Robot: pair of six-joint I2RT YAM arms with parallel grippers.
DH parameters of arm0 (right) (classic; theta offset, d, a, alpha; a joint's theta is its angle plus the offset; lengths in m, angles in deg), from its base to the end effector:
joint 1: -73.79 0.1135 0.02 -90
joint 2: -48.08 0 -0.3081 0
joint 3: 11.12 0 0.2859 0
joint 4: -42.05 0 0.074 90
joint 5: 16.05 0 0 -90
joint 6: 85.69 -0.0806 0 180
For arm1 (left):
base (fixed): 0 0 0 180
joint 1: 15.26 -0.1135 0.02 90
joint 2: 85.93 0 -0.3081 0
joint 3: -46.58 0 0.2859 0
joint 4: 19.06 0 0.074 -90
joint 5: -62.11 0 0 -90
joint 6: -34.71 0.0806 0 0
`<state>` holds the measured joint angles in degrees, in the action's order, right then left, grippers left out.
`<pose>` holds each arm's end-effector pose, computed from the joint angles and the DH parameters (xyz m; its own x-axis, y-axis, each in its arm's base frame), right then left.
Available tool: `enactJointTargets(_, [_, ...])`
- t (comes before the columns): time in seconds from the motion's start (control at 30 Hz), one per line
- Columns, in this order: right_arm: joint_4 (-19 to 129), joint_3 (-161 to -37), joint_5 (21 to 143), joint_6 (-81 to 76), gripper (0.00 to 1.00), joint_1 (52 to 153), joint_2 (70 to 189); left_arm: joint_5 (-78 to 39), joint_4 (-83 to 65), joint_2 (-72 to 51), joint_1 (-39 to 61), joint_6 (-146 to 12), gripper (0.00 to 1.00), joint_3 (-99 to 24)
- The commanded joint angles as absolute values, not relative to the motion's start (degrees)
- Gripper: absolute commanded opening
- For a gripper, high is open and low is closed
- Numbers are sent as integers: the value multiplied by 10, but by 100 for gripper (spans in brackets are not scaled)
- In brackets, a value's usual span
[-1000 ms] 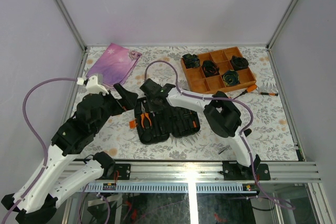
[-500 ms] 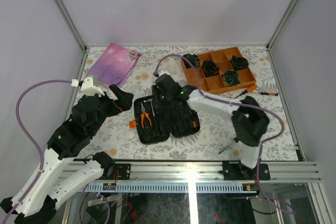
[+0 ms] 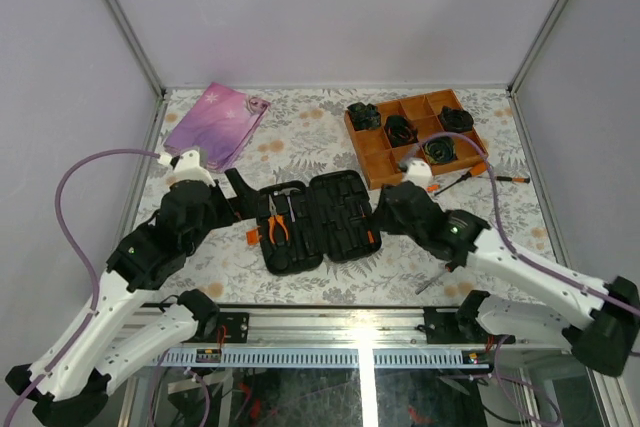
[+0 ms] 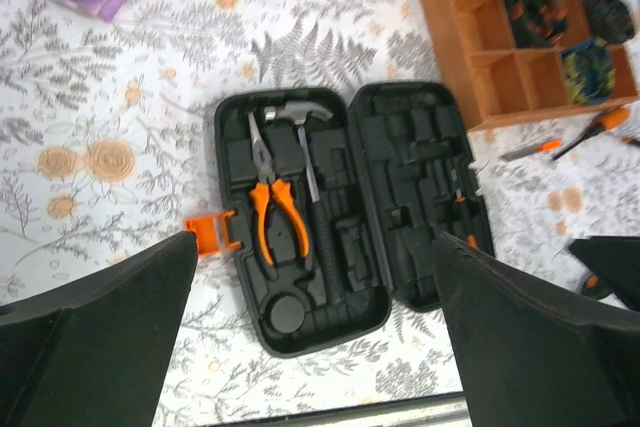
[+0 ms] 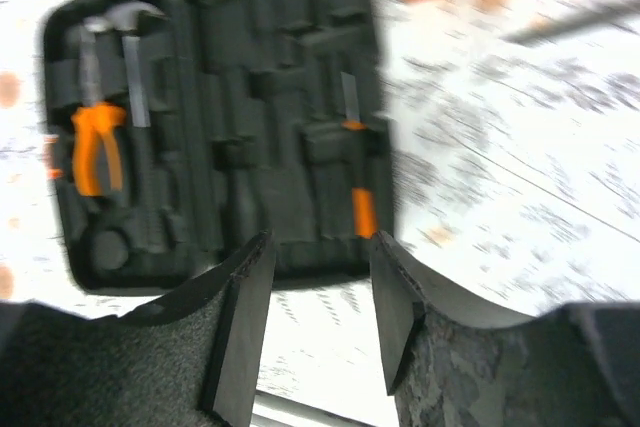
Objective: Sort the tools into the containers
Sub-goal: Place the hammer in the storage box, then pick up the screwdriver from the center of the board.
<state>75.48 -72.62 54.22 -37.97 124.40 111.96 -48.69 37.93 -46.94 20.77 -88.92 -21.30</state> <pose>0.2060 0.2081 0.2906 -0.6472 0.2096 -0.7329 -0.1599 0.9027 0.3994 0.1483 -0.0725 0.3751 -0.4814 -0.2901 -0.8271 0.0360 0.9363 -0.3493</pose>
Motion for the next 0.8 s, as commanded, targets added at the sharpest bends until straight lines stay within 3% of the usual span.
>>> enactJointTargets(0.0, [889,-674,413,-482,56,1244,1026,-469,392,-465,211,-896,100,-184])
enactJointTargets(0.07, [932,-655,396,-516,67,1240,1002,-460,385,-463,212,-899,100,-176])
enactJointTargets(0.2, [966,-628,431,-529,74,1192,1008,-441,380,-442,212,-910,100,-181])
enactJointTargets(0.77, [933,-510,493,-527,77,951,958,-427,382,-424,211,-928,100,-182])
